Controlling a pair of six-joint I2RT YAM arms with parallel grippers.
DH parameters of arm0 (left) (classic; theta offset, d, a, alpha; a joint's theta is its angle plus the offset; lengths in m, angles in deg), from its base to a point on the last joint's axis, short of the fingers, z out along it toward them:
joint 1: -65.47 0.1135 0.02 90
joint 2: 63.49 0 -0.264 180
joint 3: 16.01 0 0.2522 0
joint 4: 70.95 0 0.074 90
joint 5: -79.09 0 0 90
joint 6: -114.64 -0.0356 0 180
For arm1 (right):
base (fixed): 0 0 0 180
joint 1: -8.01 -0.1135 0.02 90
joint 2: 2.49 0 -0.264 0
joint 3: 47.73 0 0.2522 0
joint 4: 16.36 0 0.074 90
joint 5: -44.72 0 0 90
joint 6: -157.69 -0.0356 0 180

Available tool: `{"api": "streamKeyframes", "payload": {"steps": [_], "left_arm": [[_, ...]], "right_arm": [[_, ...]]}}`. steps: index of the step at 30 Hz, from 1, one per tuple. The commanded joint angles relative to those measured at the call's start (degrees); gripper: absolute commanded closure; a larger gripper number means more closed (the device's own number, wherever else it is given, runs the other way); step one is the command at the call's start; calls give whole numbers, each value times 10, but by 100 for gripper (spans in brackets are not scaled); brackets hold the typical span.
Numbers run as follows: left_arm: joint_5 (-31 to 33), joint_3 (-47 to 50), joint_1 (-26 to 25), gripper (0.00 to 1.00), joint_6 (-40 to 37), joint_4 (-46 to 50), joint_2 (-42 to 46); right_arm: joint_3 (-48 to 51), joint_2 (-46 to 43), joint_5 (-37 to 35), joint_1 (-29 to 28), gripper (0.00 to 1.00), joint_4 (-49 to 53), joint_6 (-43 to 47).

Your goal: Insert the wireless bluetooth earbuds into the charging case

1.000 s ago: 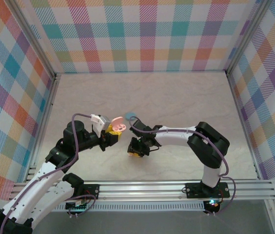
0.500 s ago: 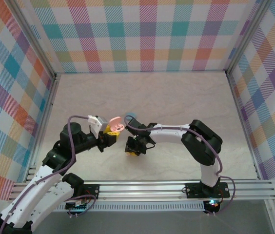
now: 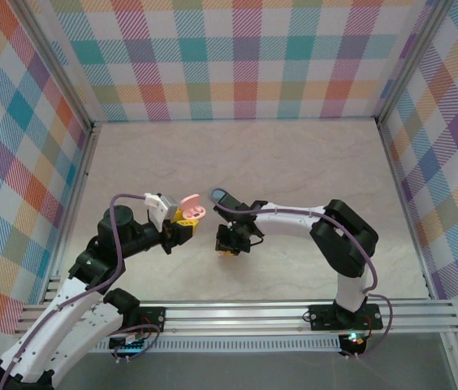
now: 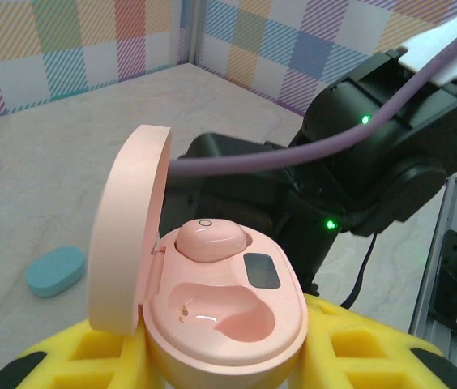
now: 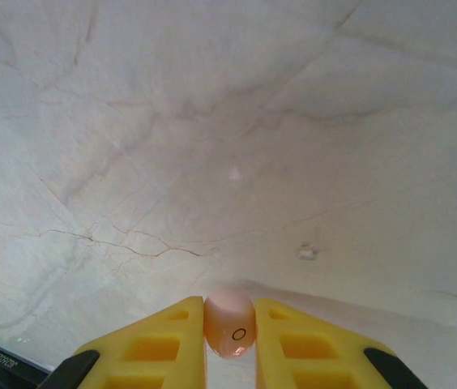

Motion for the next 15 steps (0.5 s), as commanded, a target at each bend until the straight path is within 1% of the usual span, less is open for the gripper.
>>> {"api": "streamKeyframes", "payload": {"steps": [1, 9, 15], "left_arm": [[2, 0, -2, 97, -1, -10, 1], [-7, 0, -2, 97, 1, -29, -18], [-27, 8, -2, 97, -6, -56, -24]], "right_arm": [[5, -25, -20, 11, 81, 29, 30], [0, -54, -42, 24, 82, 54, 64], [-11, -107, -59, 32, 82, 97, 89]]}}
